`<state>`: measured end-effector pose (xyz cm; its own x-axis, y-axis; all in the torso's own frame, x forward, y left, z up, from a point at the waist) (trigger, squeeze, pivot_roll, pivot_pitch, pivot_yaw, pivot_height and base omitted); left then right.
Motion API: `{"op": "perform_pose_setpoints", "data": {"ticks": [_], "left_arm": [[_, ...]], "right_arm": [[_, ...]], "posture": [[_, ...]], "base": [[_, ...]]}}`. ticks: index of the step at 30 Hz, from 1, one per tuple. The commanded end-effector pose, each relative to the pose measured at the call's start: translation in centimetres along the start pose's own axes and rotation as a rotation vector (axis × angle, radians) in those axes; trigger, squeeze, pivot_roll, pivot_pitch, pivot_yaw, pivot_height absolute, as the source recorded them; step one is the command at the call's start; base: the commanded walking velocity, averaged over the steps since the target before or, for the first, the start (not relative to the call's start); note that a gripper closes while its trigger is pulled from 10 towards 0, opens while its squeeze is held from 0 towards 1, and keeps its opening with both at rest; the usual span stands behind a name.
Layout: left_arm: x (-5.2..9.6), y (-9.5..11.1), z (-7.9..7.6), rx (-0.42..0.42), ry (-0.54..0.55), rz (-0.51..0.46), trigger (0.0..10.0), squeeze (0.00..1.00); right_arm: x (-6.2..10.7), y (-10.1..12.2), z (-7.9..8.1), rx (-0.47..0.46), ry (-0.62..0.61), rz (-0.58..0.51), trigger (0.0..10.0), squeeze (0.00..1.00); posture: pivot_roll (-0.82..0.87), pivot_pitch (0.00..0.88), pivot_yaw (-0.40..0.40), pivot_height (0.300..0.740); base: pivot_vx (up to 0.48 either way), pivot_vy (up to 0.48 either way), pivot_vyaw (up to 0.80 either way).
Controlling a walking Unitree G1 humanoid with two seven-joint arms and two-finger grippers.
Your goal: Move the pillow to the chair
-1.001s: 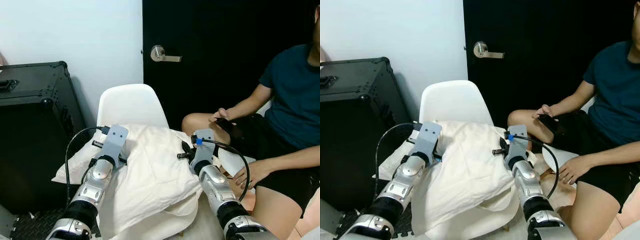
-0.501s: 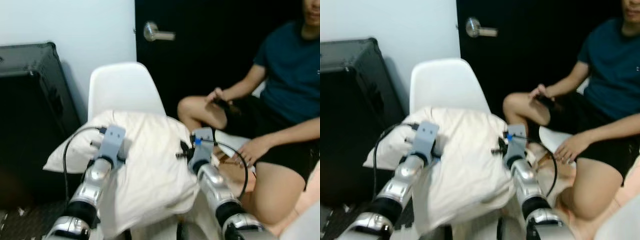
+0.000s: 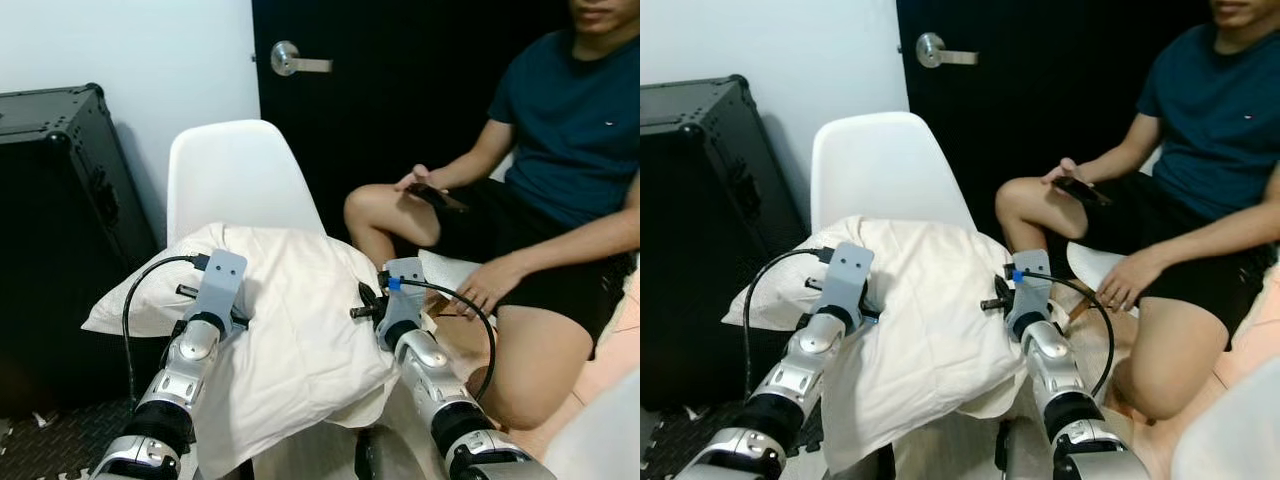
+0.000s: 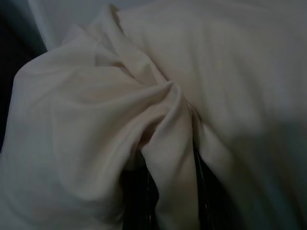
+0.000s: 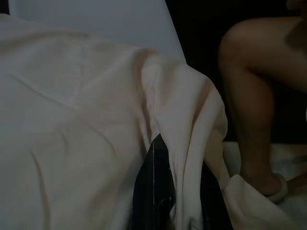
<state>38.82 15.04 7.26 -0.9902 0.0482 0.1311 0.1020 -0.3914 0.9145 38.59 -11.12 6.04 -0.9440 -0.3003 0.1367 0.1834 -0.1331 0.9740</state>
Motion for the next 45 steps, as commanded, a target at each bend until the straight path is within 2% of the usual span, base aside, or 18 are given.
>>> {"op": "perform_pose_setpoints", "data": {"ticks": [1,2,6,10,26,34,37,41,45], "left_arm": [[-0.5,0.6,1.1,0.002,0.038,-0.014,10.0,0.00],[-0.5,0.6,1.1,0.002,0.038,-0.014,10.0,0.00],[-0.6,0.2,3.4,0.043,0.134,0.013,10.0,0.00],[-0.4,-0.3,4.5,0.052,0.181,0.031,10.0,0.00],[0.1,-1.0,6.0,0.056,0.232,0.040,10.0,0.00],[-0.1,-1.2,7.0,0.060,0.231,0.052,10.0,0.00],[-0.2,-1.6,7.2,0.012,0.212,0.076,10.0,0.00],[-0.6,-2.1,7.9,0.015,0.221,0.121,10.0,0.00],[-0.7,-2.7,7.8,-0.002,0.199,0.167,10.0,0.00]], "right_arm": [[-0.7,0.5,2.3,0.046,0.093,-0.006,10.0,0.00],[-0.7,0.5,2.3,0.046,0.093,-0.006,10.0,0.00],[-1.2,1.1,3.6,0.066,0.140,-0.011,10.0,0.00],[-1.5,1.5,4.4,0.085,0.169,-0.017,10.0,0.00],[-1.5,1.3,4.7,0.089,0.190,-0.010,10.0,0.00],[-1.5,1.1,4.7,0.082,0.189,-0.008,10.0,0.00],[-1.6,1.2,4.7,0.089,0.187,-0.007,10.0,0.00],[-2.1,1.6,4.5,0.132,0.178,0.017,10.0,0.00],[-2.7,1.7,4.0,0.166,0.149,0.068,10.0,0.00]], "posture": [[0.00,0.088,-0.062,0.593],[0.00,0.088,-0.062,0.593],[-0.01,0.114,-0.075,0.593],[-0.01,0.121,-0.079,0.593],[0.00,0.098,-0.095,0.593],[0.01,0.095,-0.070,0.593],[0.00,0.095,-0.057,0.593],[-0.01,0.119,-0.063,0.593],[0.00,0.136,-0.078,0.593]], "base": [[0.000,0.000,0.00],[0.000,0.000,0.00],[0.000,0.000,0.00],[0.000,0.000,0.00],[0.000,0.000,0.00],[0.000,0.000,0.00],[0.000,0.000,0.00],[0.000,0.000,0.00],[0.000,0.000,0.00]]}}
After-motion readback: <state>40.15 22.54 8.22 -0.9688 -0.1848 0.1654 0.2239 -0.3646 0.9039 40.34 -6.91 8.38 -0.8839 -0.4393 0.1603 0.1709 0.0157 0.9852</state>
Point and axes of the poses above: a point about 5 cm out from each wrist's last joint towards the gripper, its own x axis pointing back from the gripper into the wrist, its own y axis along the axis of the wrist's last joint, z = x × y, the point moved 5 cm from there along -x, pointing out of the wrist towards the gripper, and after that the axes turned 6 degrees about -x, right-handed, at the moved point
